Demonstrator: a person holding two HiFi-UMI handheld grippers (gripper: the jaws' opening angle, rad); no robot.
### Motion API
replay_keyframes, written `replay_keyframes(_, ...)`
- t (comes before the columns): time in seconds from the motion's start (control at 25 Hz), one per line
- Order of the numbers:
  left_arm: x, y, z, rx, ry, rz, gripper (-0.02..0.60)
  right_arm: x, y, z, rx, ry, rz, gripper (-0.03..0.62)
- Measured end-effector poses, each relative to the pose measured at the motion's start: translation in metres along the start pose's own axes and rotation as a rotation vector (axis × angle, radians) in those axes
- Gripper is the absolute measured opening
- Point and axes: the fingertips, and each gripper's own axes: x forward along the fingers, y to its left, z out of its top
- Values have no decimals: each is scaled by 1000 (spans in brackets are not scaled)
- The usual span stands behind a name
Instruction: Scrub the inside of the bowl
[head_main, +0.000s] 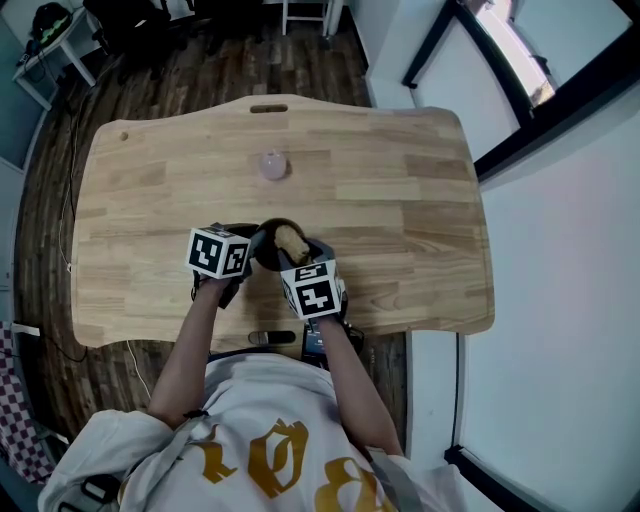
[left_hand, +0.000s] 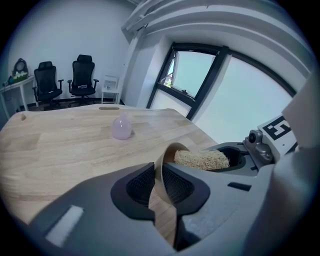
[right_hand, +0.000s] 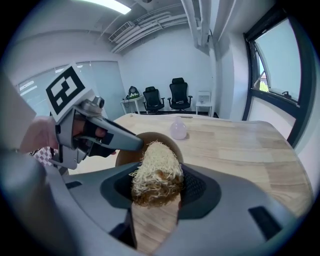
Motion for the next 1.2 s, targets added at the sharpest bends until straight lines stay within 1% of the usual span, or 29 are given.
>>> replay_keyframes(0.12,-1,-9,-2,24,3,-11,41,5,7,-8,-14,41,6,196)
replay_keyframes(0.24,-2,-21,-1,51,13,-27,46,5,5,-12,-21,81,-11,196)
replay_keyframes(0.44,3,-32,-2,72,28,-46,48,2,-3,-16,-1,94,-33,196)
replay_keyframes(0.56,5,-36,0,46,30,-66,51,3,-4,-16,-9,92,-30,196)
replay_keyframes(0.68,5,-39,2,1,23,-96,55,4,0,-13,-64,86,-13,196)
replay_keyframes(0.84,1,-34,5,-25,16,-99,55,6,10,-8,-131,90,13,196)
replay_keyframes(1.0,0,-30,1,-66,11,-108,55,8,16,-11,-154,107,54,196)
replay_keyframes(1.2,-3,-25,0,-75,-5,-100,55,9,25,-16,-172,155,102,196)
